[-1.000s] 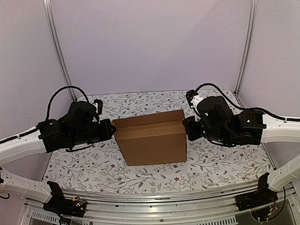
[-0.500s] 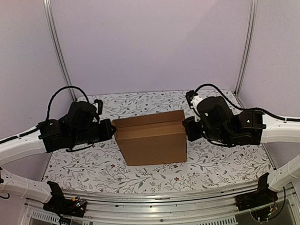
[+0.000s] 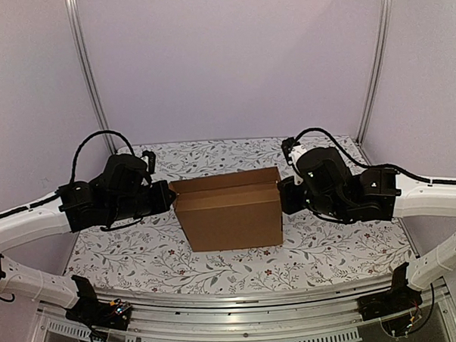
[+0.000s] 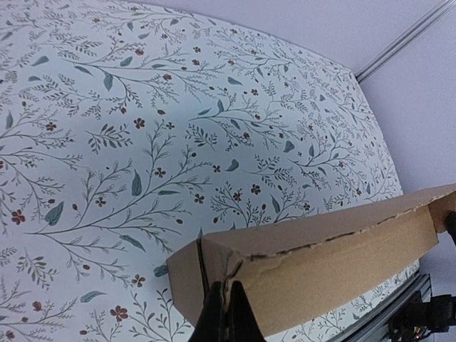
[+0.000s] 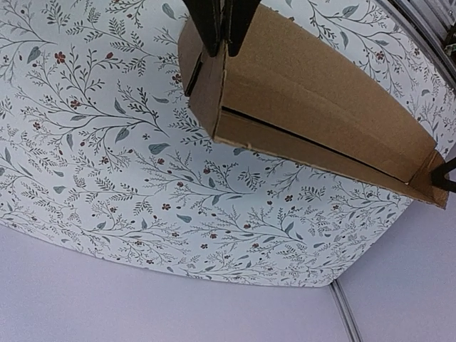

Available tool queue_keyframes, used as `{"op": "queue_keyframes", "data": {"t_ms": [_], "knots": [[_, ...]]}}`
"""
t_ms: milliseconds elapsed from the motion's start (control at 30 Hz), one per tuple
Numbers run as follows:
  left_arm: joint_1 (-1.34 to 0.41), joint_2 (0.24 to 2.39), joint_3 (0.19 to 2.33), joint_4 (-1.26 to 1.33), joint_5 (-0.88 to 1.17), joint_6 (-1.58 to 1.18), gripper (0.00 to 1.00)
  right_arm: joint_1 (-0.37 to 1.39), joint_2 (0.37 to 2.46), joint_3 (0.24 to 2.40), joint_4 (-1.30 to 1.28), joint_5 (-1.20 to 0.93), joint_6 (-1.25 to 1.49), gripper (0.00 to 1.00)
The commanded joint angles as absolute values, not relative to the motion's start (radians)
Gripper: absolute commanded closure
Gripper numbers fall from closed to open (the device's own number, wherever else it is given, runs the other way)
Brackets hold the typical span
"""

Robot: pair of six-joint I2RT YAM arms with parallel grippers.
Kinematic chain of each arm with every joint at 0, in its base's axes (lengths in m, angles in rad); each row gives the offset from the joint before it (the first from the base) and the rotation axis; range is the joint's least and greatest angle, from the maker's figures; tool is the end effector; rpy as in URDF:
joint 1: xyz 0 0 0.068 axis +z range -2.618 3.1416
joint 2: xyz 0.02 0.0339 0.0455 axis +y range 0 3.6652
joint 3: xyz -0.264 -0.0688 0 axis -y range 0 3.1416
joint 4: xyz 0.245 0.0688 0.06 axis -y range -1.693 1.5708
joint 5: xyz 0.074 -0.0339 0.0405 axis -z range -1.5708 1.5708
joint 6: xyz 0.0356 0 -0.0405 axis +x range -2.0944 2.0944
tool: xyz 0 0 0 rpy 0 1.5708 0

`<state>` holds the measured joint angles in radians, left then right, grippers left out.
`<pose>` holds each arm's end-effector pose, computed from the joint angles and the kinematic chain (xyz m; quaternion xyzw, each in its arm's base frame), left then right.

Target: Fold the paper box

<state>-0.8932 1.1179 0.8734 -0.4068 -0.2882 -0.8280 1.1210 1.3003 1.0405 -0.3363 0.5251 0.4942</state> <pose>0.1600 -0.1828 0.2842 -0.0348 0.8885 -0.2491 0.3839 0.1415 0.2519 0.3041 -0.1474 0.8492 0.1683 0.4783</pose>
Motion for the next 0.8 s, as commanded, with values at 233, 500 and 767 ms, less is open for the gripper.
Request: {"op": "queue_keyframes", "data": {"t_ms": [233, 500, 767], "knots": [[-0.913, 1.145, 0.854, -0.485, -0.275, -0.833, 1.00, 1.131, 1.318, 1.049, -0.335, 0.498, 0.497, 1.00], [-0.916, 1.152, 0.856, -0.480, -0.270, -0.834, 1.00, 1.133, 1.331, 1.035, -0.327, 0.478, 0.514, 1.00], [-0.920, 1.156, 0.854, -0.477, -0.270, -0.833, 1.00, 1.133, 1.346, 1.018, -0.324, 0.468, 0.533, 1.00]]}}
